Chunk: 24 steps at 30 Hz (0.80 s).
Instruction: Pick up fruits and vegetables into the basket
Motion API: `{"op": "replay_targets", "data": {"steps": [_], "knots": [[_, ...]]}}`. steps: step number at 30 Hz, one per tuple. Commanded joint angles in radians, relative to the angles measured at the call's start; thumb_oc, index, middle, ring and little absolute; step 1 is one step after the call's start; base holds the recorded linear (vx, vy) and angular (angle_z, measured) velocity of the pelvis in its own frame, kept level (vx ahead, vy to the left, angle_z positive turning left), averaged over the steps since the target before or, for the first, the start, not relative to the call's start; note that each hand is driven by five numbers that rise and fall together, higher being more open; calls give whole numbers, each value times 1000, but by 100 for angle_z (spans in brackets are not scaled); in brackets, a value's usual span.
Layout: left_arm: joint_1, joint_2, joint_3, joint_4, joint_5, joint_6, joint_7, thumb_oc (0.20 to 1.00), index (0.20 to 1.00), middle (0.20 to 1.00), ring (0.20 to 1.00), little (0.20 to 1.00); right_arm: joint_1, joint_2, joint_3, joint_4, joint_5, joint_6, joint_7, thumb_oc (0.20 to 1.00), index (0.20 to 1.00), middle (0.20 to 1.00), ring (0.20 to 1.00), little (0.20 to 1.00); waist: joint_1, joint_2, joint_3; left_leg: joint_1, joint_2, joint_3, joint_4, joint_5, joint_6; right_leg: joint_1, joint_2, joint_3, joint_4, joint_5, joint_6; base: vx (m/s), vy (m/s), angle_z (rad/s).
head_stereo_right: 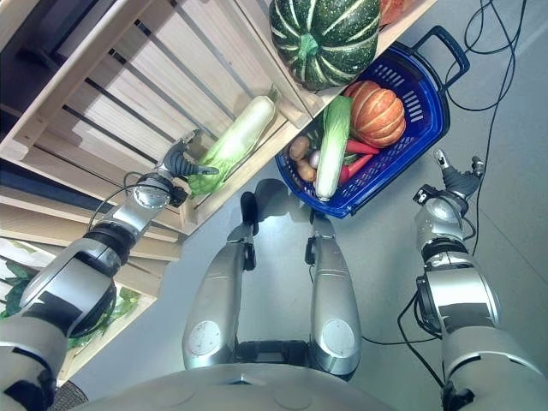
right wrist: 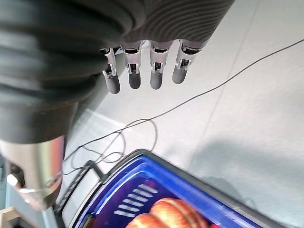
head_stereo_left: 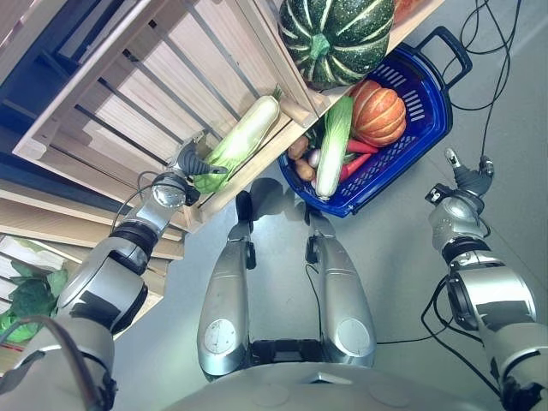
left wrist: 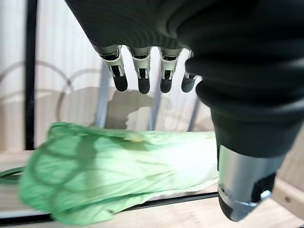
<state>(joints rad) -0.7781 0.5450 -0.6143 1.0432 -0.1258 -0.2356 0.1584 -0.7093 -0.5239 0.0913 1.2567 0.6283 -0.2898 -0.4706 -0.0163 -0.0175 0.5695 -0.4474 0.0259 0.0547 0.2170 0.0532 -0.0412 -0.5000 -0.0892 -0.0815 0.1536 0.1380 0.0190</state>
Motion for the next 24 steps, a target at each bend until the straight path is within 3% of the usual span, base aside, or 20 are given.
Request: {"op": "replay_targets", "data": {"steps": [1,12,24], "knots": [[-22,-20,37,60,-10,10,-25,1000,1000,1000,1000,1000,12,-28,20,27,12,18,16,1000,1000,1000,1000,1000,-5,7,-49,-12,-10,8,-25,-43,19,-11,33,-30,114,-127,61,11,6,-4],[-107,-49,46,213,-9,76,-109,1000,1000,1000,1000,1000,-1,17,90,50,-24,80,48,1000,1000,1000,1000,1000,-32,-8,-49,-43,0,20,-2,-44,10,-39,47,-9,132,-141,49,8,8,-5],[-168,-58,28,273,14,105,-146,1000,1000,1000,1000,1000,-21,36,123,33,-35,75,55,1000,1000,1000,1000,1000,-48,-21,-49,-69,6,25,10,-44,3,-59,61,3,137,-145,42,6,9,-5]]}}
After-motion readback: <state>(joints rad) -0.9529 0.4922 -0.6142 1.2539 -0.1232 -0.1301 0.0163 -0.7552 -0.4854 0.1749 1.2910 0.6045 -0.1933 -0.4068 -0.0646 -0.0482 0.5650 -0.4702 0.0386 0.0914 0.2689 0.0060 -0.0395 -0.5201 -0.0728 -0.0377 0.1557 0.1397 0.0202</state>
